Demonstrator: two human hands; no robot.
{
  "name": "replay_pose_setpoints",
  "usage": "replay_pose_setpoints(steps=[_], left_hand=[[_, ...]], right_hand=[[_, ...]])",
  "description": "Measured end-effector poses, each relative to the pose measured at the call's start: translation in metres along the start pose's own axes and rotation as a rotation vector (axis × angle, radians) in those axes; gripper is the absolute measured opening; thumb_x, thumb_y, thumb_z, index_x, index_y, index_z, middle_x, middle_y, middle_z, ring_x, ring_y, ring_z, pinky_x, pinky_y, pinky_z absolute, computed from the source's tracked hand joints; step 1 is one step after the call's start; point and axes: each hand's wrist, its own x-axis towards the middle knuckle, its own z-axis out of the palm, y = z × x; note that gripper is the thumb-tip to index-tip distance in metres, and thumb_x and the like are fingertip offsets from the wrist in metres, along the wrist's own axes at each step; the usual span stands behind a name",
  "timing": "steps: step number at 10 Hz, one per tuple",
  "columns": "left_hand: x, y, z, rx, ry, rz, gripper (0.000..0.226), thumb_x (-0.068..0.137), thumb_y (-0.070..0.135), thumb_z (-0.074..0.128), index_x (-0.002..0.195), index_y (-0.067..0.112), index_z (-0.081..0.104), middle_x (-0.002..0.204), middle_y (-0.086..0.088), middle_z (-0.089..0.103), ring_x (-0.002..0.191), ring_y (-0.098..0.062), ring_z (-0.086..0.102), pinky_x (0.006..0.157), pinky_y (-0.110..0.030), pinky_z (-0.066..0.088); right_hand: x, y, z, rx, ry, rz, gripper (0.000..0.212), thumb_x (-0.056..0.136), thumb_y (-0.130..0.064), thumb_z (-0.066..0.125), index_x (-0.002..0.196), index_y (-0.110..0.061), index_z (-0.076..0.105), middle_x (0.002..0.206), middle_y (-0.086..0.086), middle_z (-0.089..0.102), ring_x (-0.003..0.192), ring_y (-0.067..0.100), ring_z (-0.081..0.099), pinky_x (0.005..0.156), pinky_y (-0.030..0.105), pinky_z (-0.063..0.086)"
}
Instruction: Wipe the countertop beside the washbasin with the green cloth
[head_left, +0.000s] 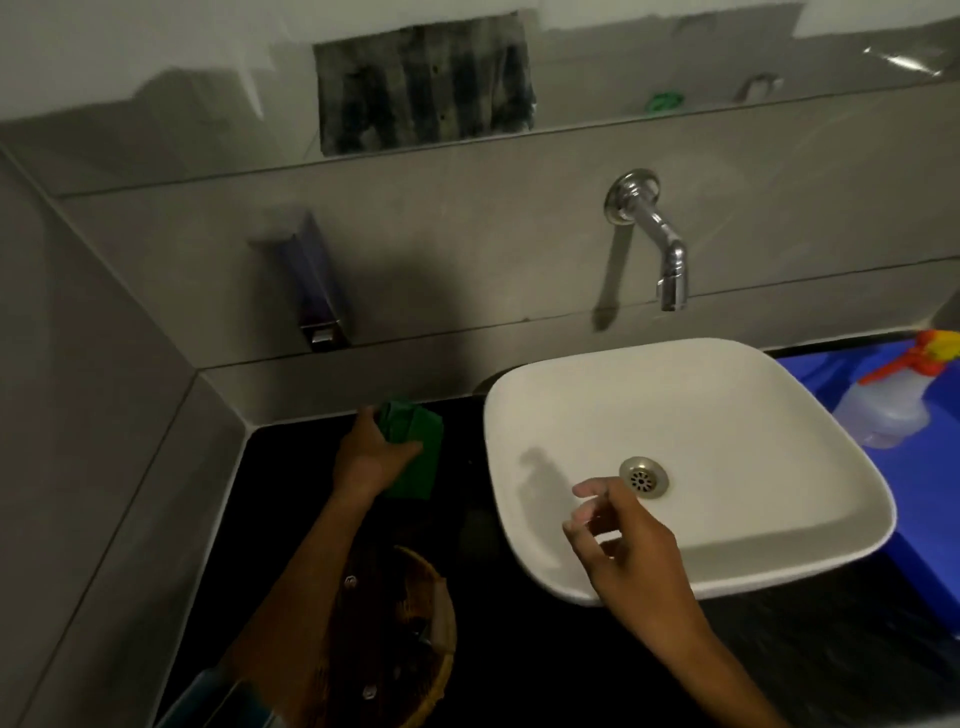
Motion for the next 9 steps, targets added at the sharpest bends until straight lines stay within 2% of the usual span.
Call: replay_pose_setpoints(steps=[1, 2, 3, 4, 5, 6, 7, 8, 9], left_hand=[[-0.065, 0.082, 0.05, -0.413, -0.093, 0.127, 0.058, 0.065, 0.018, 0.087, 0.113, 0.019, 0.055, 0.11, -0.004, 0.068, 0.093, -0.023, 0.069, 0.069, -0.033, 0.06], [-0.1, 0.127, 0.11, -0.584, -0.296, 0.155, 0.054, 0.065, 0.017, 0.086, 0.112, 0.02, 0.059, 0.108, -0.006, 0.071, 0.092, -0.022, 0.072, 0.064, -0.029, 0.06], [-0.146, 0.186, 0.224, -0.591, -0.382, 0.141, 0.065, 0.069, 0.013, 0.083, 0.122, 0.021, 0.046, 0.111, -0.007, 0.067, 0.095, -0.022, 0.069, 0.071, -0.033, 0.061], [-0.175, 0.213, 0.302, -0.421, -0.348, 0.229, 0.073, 0.07, 0.011, 0.079, 0.128, 0.024, 0.035, 0.107, -0.005, 0.065, 0.095, -0.025, 0.067, 0.082, -0.039, 0.058], [-0.211, 0.246, 0.396, -0.196, -0.538, 0.435, 0.053, 0.075, 0.008, 0.069, 0.124, 0.013, 0.048, 0.114, -0.016, 0.065, 0.105, -0.033, 0.063, 0.093, -0.043, 0.051], [-0.231, 0.264, 0.443, 0.013, -0.715, 0.509, 0.037, 0.078, 0.018, 0.059, 0.114, 0.006, 0.062, 0.116, -0.022, 0.066, 0.109, -0.035, 0.061, 0.093, -0.041, 0.049], [-0.251, 0.267, 0.491, 0.31, -0.907, 0.6, 0.037, 0.083, 0.019, 0.054, 0.116, 0.002, 0.061, 0.127, -0.026, 0.06, 0.121, -0.037, 0.052, 0.1, -0.034, 0.034], [-0.252, 0.253, 0.503, 0.535, -0.922, 0.694, 0.043, 0.088, 0.02, 0.057, 0.131, 0.013, 0.052, 0.149, -0.028, 0.034, 0.14, -0.039, 0.027, 0.113, -0.034, 0.022], [-0.235, 0.243, 0.489, 0.528, -0.662, 0.836, 0.048, 0.087, 0.022, 0.056, 0.134, 0.025, 0.049, 0.159, -0.02, 0.011, 0.146, -0.037, 0.015, 0.115, -0.045, 0.031]], right_hand=[[0.034, 0.006, -0.062, 0.138, -0.063, 0.071, 0.019, 0.084, -0.041, 0.069, 0.099, -0.037, 0.06, 0.088, -0.008, 0.068, 0.08, 0.008, 0.067, 0.071, 0.015, 0.055], [0.058, 0.021, -0.113, 0.322, -0.187, 0.208, 0.049, 0.074, -0.056, 0.068, 0.116, -0.036, 0.052, 0.094, -0.008, 0.068, 0.086, 0.01, 0.069, 0.068, 0.02, 0.059], [0.078, 0.071, -0.202, 0.436, 0.003, 0.253, 0.053, 0.079, -0.027, 0.078, 0.123, -0.026, 0.05, 0.087, 0.016, 0.07, 0.079, 0.018, 0.074, 0.061, 0.023, 0.06], [0.079, 0.114, -0.264, 0.262, 0.2, 0.264, 0.051, 0.08, -0.009, 0.077, 0.12, -0.021, 0.048, 0.084, 0.013, 0.066, 0.07, 0.016, 0.071, 0.062, 0.03, 0.06], [0.078, 0.172, -0.345, -0.101, 0.27, 0.275, 0.026, 0.08, -0.002, 0.075, 0.088, -0.02, 0.057, 0.084, 0.006, 0.064, 0.074, 0.024, 0.061, 0.071, 0.039, 0.054], [0.078, 0.204, -0.389, -0.288, 0.266, 0.303, 0.026, 0.079, 0.002, 0.073, 0.073, -0.021, 0.062, 0.08, 0.006, 0.067, 0.079, 0.026, 0.063, 0.071, 0.03, 0.047], [0.07, 0.253, -0.423, -0.566, 0.113, 0.43, 0.019, 0.085, -0.007, 0.068, 0.103, -0.008, 0.072, 0.112, 0.016, 0.071, 0.112, 0.033, 0.062, 0.094, 0.033, 0.043], [0.062, 0.277, -0.422, -0.845, -0.124, 0.557, 0.034, 0.092, -0.028, 0.058, 0.123, -0.017, 0.066, 0.134, 0.017, 0.056, 0.127, 0.033, 0.05, 0.104, 0.038, 0.038], [0.074, 0.276, -0.414, -0.954, 0.013, 0.531, 0.037, 0.092, -0.037, 0.049, 0.12, -0.02, 0.065, 0.135, 0.015, 0.05, 0.128, 0.033, 0.045, 0.105, 0.047, 0.034]])
